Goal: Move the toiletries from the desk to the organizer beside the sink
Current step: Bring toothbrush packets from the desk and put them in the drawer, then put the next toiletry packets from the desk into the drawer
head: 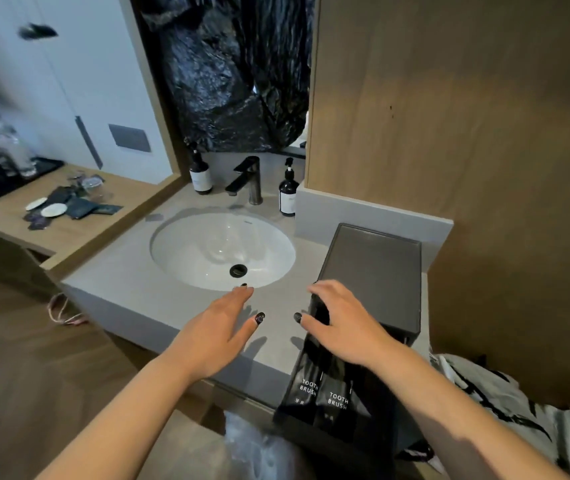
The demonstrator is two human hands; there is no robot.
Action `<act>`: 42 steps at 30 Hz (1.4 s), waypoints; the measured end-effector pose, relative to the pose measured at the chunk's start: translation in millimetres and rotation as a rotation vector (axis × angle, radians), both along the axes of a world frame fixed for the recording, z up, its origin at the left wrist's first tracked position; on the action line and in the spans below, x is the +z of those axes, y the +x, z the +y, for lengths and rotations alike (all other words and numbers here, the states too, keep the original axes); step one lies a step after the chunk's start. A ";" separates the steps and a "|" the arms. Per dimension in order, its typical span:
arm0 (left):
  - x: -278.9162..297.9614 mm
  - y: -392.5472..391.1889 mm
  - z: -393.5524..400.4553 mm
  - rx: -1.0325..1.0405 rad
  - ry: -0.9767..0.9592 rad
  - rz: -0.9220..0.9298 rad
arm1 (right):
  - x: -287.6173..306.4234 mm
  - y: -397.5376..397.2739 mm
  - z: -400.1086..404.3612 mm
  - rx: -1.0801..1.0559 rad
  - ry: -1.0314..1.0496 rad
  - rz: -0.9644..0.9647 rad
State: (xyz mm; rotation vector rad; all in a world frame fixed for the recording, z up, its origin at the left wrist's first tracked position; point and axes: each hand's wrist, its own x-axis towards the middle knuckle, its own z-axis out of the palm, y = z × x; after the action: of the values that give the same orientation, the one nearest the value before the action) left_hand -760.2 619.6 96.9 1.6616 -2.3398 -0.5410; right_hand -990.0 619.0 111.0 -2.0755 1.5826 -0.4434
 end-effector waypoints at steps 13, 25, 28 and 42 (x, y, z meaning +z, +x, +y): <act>8.0 143.5 -38.1 0.141 0.011 0.007 | 1.6 137.3 -60.1 0.135 0.044 0.102; 6.0 301.0 -105.4 0.159 0.092 0.006 | 10.7 309.8 -122.1 0.095 0.057 0.130; 10.4 324.7 -117.0 0.168 0.105 0.026 | 13.2 341.9 -137.1 0.089 0.050 0.129; 8.5 414.0 -191.9 0.266 0.229 0.071 | -0.2 451.7 -236.1 0.129 0.119 0.140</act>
State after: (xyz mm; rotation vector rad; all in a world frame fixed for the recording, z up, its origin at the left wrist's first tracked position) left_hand -346.2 427.6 105.4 1.9781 -2.0258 -0.8217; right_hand -538.2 382.8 110.8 -2.1410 1.5015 -0.1573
